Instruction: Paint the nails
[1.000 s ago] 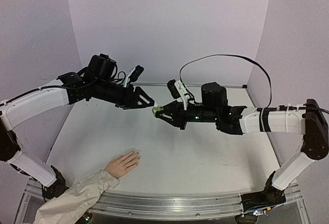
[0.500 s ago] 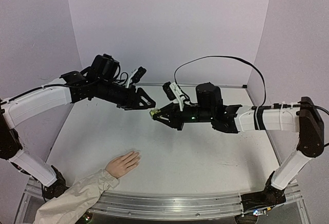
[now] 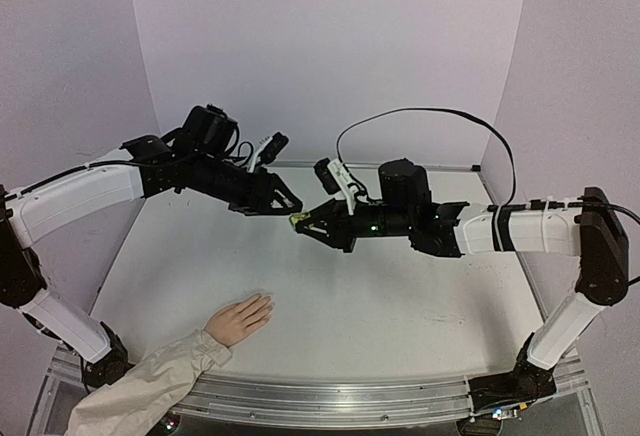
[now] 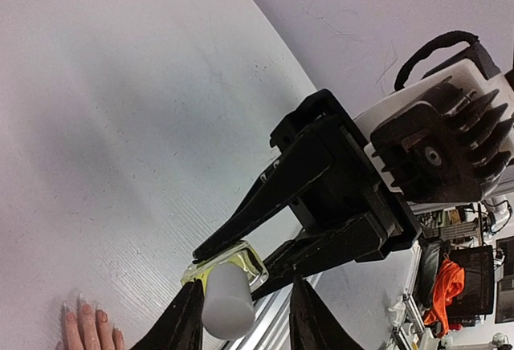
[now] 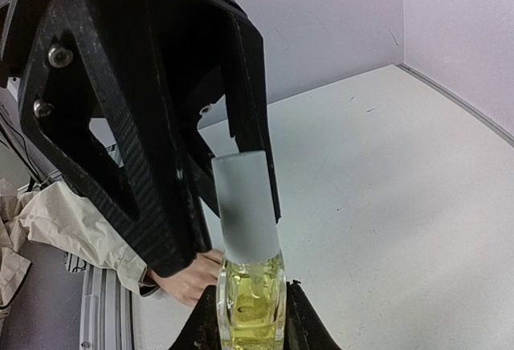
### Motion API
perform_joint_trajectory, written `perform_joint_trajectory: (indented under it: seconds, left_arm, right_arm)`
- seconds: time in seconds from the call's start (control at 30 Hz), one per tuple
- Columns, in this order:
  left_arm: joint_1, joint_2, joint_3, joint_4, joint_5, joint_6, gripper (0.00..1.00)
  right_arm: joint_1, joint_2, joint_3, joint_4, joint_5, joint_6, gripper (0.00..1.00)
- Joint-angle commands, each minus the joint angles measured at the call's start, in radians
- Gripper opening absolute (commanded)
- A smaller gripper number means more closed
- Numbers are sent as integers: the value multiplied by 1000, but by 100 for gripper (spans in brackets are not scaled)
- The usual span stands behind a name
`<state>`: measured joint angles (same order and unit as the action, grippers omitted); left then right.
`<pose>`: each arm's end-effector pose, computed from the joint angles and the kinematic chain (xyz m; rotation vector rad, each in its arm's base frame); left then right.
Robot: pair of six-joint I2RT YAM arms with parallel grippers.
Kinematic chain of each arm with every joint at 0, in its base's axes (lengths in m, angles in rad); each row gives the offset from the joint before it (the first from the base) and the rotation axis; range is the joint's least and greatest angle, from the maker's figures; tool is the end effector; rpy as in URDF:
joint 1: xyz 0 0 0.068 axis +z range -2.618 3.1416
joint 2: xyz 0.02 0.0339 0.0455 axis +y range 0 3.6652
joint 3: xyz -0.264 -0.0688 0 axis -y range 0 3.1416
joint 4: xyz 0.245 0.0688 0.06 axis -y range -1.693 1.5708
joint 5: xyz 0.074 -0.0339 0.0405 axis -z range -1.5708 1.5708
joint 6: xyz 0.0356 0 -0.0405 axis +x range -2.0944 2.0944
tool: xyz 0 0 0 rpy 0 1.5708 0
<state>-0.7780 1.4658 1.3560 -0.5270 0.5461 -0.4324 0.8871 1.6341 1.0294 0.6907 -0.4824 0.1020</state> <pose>0.2195 -0.2422 0.3467 0.7399 2.2855 -1.2301 0.2257 0.3031 0.2961 -0.9781 1.2747 1.1388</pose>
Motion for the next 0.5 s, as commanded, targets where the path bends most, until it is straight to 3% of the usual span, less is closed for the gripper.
perform_joint_trajectory:
  seconds: [0.0,0.17,0.3,0.47]
  left_arm:
    - [-6,-1,58,-4,-19,29,35]
    - [-6,-5,58,-10,-40,32,31]
    - [-6,-10,59,-11,-54,34,36]
    - [-6,-4,64,-14,-58,35,33]
  right_arm:
    - [6,0,53,35,-18,-2,0]
    - [7,6,58,31,-24,-2,0]
    - [9,7,58,27,-24,-3,0]
    - [10,6,62,23,-22,-8,0]
